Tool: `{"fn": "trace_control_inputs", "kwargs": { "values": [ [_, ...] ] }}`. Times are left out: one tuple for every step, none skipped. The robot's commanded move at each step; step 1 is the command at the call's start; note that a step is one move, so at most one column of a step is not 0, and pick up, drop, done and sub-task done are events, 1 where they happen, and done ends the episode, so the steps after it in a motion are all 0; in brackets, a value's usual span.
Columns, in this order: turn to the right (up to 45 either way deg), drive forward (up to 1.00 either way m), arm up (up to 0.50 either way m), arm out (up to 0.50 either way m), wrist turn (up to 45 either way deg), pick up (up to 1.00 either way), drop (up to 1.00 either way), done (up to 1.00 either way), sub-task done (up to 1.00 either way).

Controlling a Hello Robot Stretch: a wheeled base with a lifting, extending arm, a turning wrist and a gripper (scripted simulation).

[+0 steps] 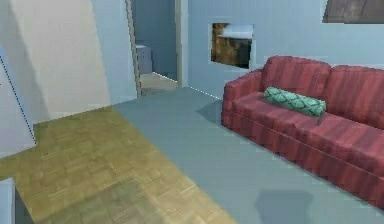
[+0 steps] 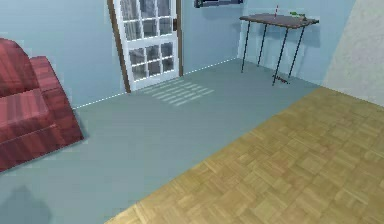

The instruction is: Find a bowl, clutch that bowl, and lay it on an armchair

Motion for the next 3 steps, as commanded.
{"fn": "trace_control_inputs", "kwargs": {
  "values": [
    [0.0,0.20,0.00,0.00,0.0,0.00,0.00,0.00,0.00],
    [-36.0,0.00,0.00,0.00,0.0,0.00,0.00,0.00,0.00],
    [0.0,0.80,0.00,0.00,0.0,0.00,0.00,0.00,0.00]
  ]
}}
